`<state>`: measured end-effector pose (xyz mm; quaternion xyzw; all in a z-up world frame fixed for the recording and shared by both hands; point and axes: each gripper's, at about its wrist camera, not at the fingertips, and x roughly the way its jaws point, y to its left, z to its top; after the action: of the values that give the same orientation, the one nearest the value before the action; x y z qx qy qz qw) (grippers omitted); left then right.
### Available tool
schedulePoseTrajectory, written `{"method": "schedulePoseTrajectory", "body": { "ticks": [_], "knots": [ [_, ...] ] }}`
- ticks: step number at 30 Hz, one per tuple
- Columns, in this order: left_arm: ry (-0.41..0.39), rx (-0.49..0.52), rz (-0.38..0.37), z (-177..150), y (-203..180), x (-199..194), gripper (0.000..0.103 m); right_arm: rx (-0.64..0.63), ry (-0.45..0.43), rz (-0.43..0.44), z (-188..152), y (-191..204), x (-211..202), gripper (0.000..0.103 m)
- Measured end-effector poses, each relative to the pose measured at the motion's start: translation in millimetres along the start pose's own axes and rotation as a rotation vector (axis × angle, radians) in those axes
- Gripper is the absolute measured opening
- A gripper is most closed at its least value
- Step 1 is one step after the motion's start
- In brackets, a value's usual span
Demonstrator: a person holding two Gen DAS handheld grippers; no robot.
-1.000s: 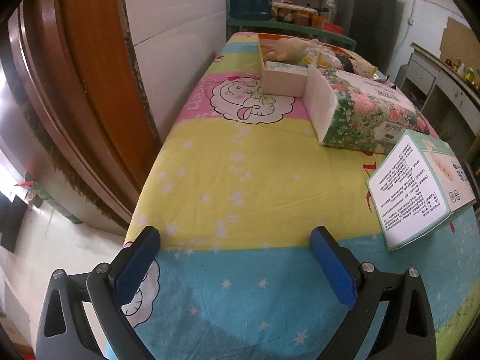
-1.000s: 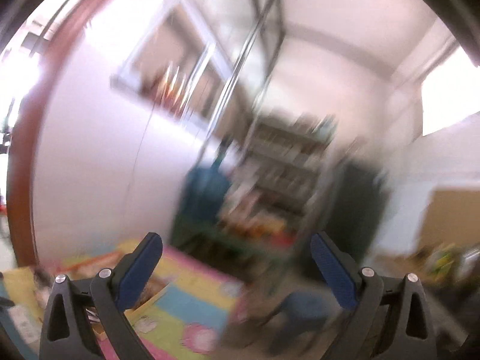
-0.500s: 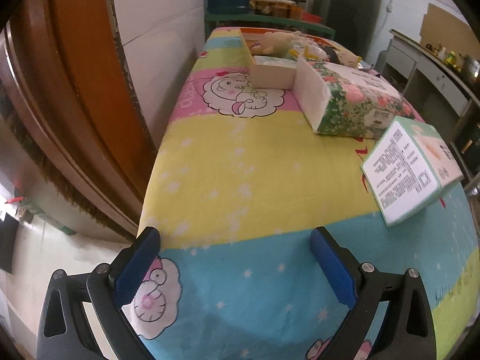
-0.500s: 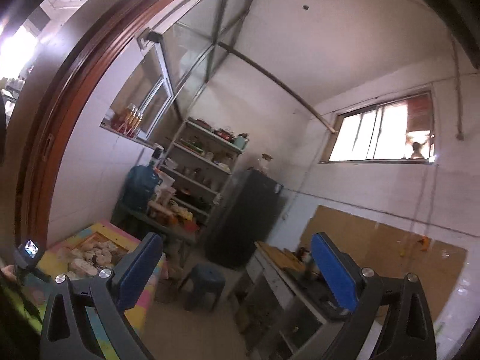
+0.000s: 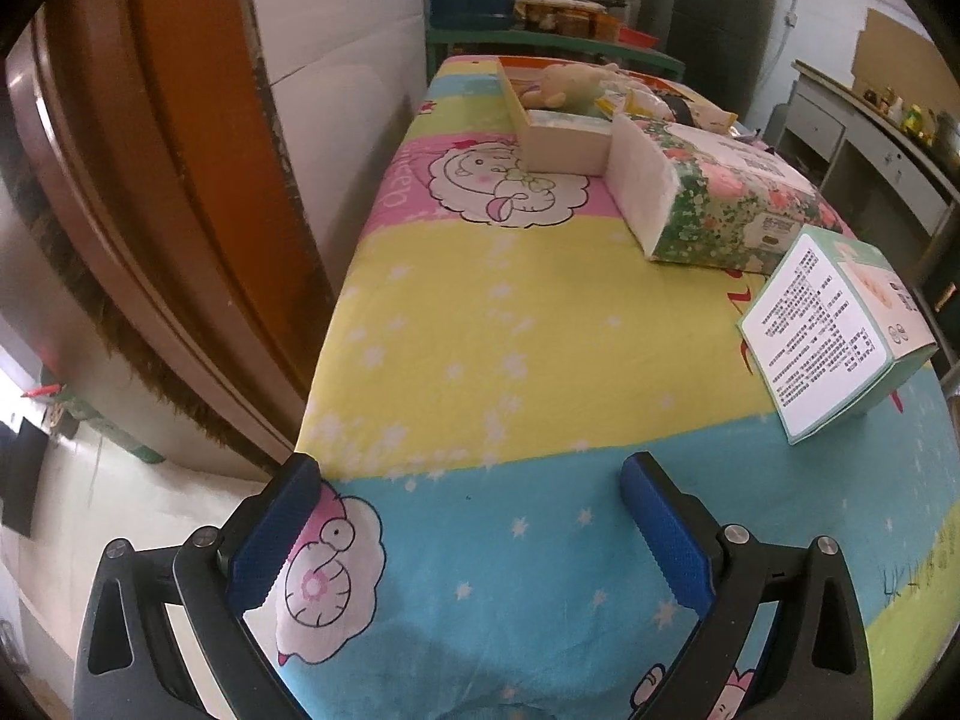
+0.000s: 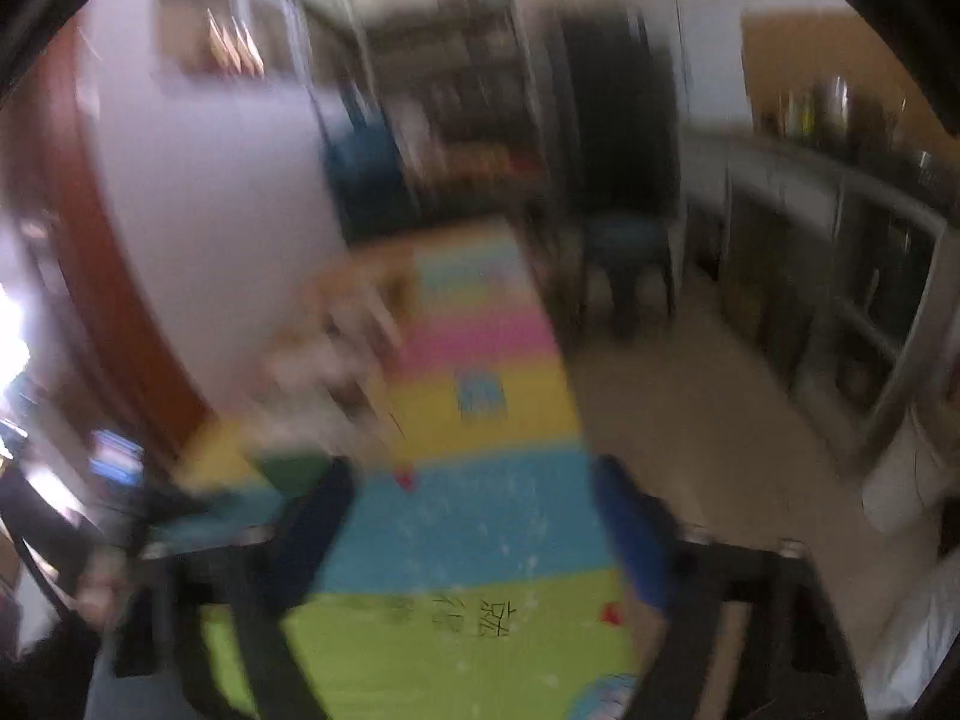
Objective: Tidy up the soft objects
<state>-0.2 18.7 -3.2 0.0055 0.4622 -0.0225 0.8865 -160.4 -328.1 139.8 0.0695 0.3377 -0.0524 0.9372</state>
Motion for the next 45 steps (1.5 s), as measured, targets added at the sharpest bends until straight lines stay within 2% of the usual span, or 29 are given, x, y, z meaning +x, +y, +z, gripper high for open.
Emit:
{"method": "schedulePoseTrajectory", "body": {
  "ticks": [2,4,5,8,10,12,14,17,22,27,29,42,45],
  "knots": [
    [0.001,-0.002,-0.001,0.0,2.0,-0.3,0.100,-0.029,0.097,-0.034,-21.1,20.5,70.7,0.069],
    [0.000,-0.027,-0.005,0.2,6.9,-0.4,0.100,-0.045,0.160,-0.010,-30.2,19.9,109.4,0.069],
    [0.005,-0.047,-0.001,0.8,10.3,0.7,0.100,-0.072,0.201,-0.032,-33.6,23.7,128.9,0.069],
    [0.019,-0.099,-0.022,4.0,20.3,5.6,0.100,-0.107,0.229,-0.073,-27.1,15.3,158.2,0.069],
    [0.023,-0.118,-0.019,6.2,21.1,8.1,0.100,-0.124,0.213,-0.088,-27.1,13.8,169.7,0.077],
    [0.017,-0.125,0.001,5.7,17.5,7.7,0.101,-0.120,0.205,-0.078,-24.3,13.0,171.7,0.089],
    [0.003,-0.137,0.029,4.4,13.2,6.2,0.100,-0.107,0.211,-0.069,-15.8,10.2,177.0,0.091],
    [-0.021,-0.073,0.059,4.0,-4.3,3.6,0.100,-0.112,0.217,-0.073,-9.8,12.0,178.6,0.091],
    [-0.021,0.032,0.014,10.1,-28.8,8.8,0.100,-0.112,0.217,-0.075,-14.6,11.5,178.6,0.091],
    [-0.018,-0.008,0.026,8.7,-26.5,7.5,0.101,-0.123,0.222,-0.081,-11.1,18.0,180.0,0.093],
    [-0.018,0.001,0.025,8.8,-31.0,7.8,0.101,-0.104,0.224,-0.060,-9.9,11.8,181.0,0.095],
    [-0.014,0.017,0.008,6.4,-27.2,5.7,0.101,-0.111,0.223,-0.071,-10.9,16.7,188.1,0.096],
    [-0.018,-0.009,0.032,-1.2,-23.5,-0.1,0.101,-0.110,0.223,-0.071,-10.8,17.1,188.5,0.096]
  ]
}}
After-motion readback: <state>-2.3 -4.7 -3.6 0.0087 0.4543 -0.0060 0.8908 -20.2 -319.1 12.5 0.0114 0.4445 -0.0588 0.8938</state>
